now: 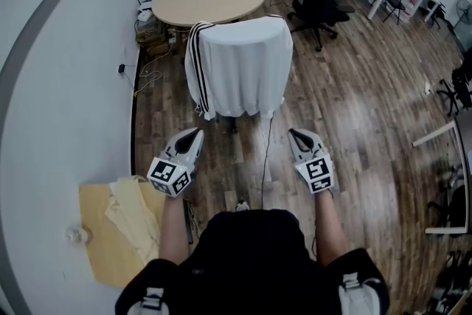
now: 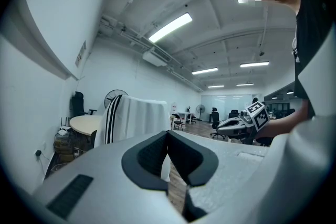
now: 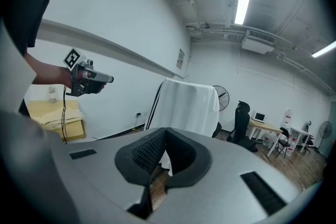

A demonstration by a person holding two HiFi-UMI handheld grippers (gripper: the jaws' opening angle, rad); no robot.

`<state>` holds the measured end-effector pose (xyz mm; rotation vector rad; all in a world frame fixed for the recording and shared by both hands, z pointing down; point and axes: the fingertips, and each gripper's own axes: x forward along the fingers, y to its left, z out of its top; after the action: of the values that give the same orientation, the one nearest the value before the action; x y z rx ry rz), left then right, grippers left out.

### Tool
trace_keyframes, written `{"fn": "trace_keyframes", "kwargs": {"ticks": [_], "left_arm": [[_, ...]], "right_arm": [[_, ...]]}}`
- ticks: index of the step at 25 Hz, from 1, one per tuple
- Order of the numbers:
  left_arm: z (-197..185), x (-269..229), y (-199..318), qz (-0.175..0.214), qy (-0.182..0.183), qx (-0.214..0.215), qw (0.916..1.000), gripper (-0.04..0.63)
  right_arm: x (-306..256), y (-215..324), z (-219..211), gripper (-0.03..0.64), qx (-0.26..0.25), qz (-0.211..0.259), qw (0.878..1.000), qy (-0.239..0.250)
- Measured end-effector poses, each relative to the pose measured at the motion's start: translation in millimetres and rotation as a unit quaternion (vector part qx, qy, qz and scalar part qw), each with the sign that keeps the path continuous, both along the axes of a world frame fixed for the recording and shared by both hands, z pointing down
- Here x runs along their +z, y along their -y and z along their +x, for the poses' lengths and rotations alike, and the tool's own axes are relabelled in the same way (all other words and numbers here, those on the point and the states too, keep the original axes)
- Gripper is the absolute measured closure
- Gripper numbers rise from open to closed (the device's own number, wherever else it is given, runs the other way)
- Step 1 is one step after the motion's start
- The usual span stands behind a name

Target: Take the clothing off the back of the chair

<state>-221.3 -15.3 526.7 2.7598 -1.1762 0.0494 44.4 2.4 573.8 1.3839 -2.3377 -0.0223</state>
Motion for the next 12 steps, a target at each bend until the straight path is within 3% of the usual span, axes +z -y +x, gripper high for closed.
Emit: {"fn": "trace_keyframes", "kwargs": {"ticks": [12], "left_arm": [[-8.7,3.5,9.8,-0.003,0.000,0.002,1.0000,0.594]], "right_arm": [[-1.5,8.5,-6.1,0.623,-0.002,0.011,1.000,-0.003]]}}
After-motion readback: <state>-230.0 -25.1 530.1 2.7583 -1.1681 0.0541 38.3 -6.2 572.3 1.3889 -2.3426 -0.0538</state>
